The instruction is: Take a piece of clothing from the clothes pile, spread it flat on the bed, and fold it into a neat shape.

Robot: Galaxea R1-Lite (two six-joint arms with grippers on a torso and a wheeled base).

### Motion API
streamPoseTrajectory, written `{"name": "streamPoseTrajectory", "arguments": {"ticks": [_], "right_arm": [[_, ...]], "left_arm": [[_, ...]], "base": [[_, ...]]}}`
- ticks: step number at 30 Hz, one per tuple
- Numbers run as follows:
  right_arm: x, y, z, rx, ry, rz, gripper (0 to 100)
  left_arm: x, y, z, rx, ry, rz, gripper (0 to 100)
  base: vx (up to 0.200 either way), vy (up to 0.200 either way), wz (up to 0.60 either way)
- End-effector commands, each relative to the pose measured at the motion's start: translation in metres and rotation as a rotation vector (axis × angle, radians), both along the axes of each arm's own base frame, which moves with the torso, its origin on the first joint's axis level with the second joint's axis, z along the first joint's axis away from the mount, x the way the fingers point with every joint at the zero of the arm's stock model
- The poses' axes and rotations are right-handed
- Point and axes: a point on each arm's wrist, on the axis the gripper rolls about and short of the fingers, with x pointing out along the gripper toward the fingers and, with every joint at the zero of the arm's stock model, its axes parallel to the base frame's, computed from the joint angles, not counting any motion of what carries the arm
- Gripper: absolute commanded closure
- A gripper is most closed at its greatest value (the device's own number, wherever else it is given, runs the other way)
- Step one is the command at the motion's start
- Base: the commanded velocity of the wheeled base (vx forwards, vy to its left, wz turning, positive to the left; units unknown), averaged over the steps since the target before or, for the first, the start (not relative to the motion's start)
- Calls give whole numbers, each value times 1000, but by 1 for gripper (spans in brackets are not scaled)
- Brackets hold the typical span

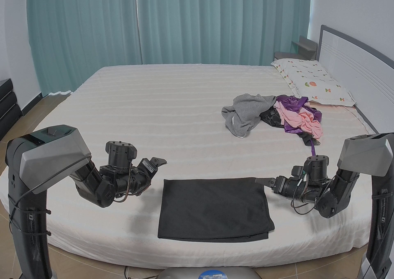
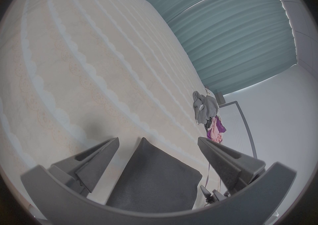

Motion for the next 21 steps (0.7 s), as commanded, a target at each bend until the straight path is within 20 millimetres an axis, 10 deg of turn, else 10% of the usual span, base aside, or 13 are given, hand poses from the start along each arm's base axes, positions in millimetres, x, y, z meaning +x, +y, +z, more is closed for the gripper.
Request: {"name": "streamPoseTrajectory", "arguments": {"ticks": [1, 12, 13, 21], "right_arm": [[24, 4, -18, 7, 43, -34, 0], [44, 9, -25, 37, 48, -57, 0], [45, 9, -25, 38, 45, -57, 100], [52, 9, -25, 56, 34, -100, 100]], "left_arm": [[0, 0, 0, -1, 0, 1, 0], [0, -1, 0, -1, -6, -1, 0], [0, -1, 0, -1, -6, -1, 0], [0, -1, 0, 1, -5, -3, 0]], "base": [[0, 0, 0], [0, 0, 0], [0, 0, 0], [0, 0, 0]]}}
